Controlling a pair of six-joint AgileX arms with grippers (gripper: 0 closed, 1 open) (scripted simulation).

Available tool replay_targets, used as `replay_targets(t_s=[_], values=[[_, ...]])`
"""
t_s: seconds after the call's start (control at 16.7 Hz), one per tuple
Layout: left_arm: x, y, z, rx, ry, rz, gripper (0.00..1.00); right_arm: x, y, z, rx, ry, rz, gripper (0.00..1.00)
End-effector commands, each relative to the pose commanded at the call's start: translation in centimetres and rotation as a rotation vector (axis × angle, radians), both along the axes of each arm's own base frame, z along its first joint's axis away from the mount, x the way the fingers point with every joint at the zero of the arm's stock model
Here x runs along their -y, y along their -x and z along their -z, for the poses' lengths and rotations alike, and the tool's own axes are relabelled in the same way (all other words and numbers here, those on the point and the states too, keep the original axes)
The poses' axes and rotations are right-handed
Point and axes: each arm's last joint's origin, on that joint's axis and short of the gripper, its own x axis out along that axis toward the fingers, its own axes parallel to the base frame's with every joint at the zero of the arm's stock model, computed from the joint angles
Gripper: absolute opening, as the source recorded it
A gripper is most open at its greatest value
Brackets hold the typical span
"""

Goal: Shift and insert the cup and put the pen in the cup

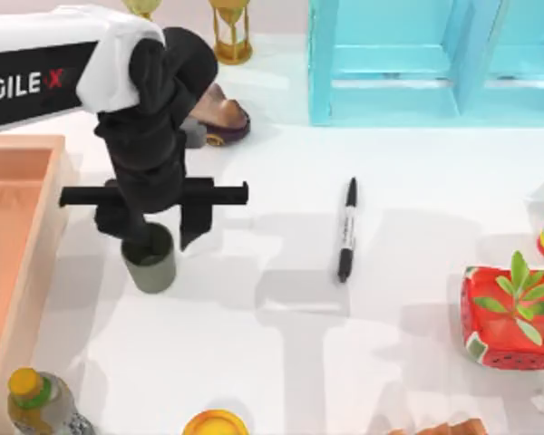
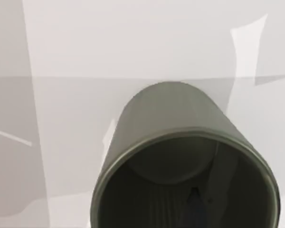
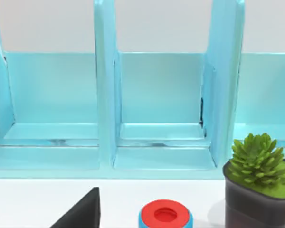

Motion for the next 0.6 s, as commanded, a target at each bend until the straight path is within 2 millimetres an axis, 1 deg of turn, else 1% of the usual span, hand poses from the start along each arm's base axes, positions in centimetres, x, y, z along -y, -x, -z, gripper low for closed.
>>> replay_targets(t_s=[0.24, 0.3, 0.6], values=[[0.0, 0.0, 0.0, 0.0, 0.0, 0.0, 0.98, 0.0, 0.0, 0.0, 0.0, 0.0, 0.0, 1.0], [0.0, 0.0, 0.0, 0.0, 0.0, 0.0, 1.0, 0.0, 0.0, 0.0, 0.0, 0.0, 0.0, 1.0], [0.0, 0.0, 0.0, 0.0, 0.0, 0.0, 1.0, 0.0, 0.0, 0.0, 0.0, 0.0, 0.0, 1.0]])
